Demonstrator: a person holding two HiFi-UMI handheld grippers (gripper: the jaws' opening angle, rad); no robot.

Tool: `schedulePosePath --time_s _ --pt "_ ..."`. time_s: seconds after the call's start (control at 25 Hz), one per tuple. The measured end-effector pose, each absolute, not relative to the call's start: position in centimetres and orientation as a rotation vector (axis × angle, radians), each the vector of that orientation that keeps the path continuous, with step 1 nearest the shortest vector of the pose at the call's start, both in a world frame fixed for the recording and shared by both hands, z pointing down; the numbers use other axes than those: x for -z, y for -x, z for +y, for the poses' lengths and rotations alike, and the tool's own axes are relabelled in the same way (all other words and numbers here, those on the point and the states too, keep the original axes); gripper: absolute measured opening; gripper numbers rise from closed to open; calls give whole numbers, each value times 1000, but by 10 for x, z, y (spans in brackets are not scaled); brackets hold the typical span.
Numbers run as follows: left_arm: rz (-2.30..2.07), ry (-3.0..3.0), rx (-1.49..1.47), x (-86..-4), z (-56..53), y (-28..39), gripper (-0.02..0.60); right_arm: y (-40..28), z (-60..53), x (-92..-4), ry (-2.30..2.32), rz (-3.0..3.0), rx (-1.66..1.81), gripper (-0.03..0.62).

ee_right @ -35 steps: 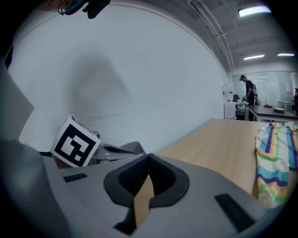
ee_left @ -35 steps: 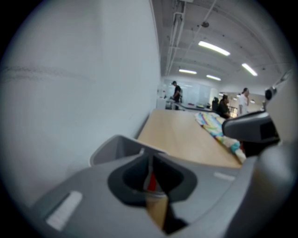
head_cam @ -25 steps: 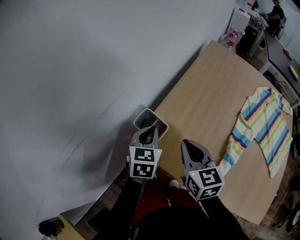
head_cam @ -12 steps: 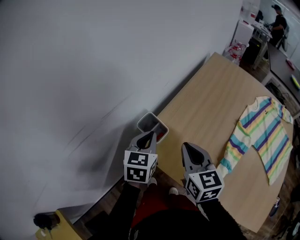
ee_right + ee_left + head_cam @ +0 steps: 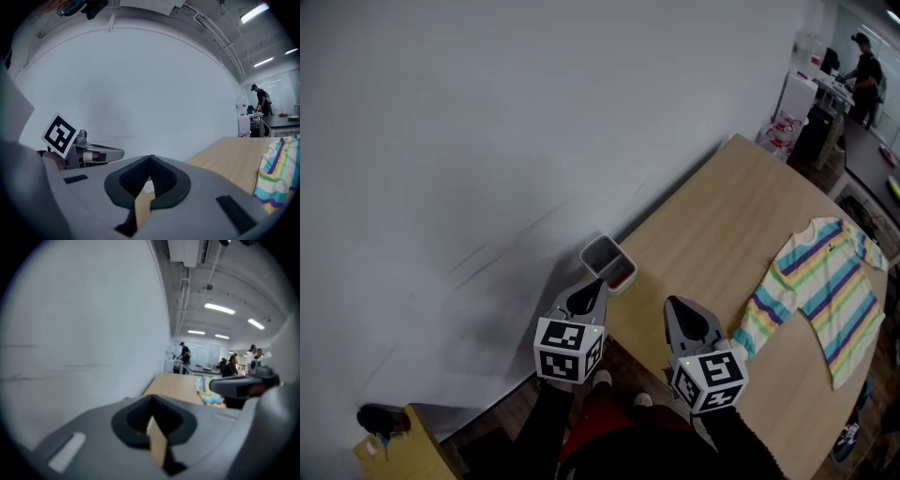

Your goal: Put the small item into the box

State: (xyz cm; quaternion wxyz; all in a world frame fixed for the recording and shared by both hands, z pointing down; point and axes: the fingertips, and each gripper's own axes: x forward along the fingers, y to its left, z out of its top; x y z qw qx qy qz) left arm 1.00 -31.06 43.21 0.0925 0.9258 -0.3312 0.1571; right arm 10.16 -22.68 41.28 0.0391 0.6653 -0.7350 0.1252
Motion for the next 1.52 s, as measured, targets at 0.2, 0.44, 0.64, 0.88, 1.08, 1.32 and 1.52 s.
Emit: schedulePosePath --time_s 0.2,0.44,0.64,0.88,1.08,1.32,1.52 --pt "-1039 -2750 -450 -419 -288 3 2 -97 -211 -403 -2005 -2307 -348 8" --pt "-1119 -2743 -400 -405 -264 17 2 -98 -193 -392 -1975 -2354 -304 8" --pt "-1172 -2738 -371 -397 -248 26 3 -98 -180 -389 -1951 -2387 -296 8" --pt "-1191 -2712 -281 -388 -226 35 3 -97 -169 -381 -1941 -2425 -261 8" --pt "-1222 -2703 -236 -381 -220 45 2 -92 -166 -372 -1921 -2458 -223 8" --pt "-1224 -2707 -227 -379 -220 55 3 -85 -168 -368 -1934 -2472 -219 8" --pt "-1188 -2714 -235 -383 -217 62 3 -70 -169 -373 -1932 -2453 -234 8"
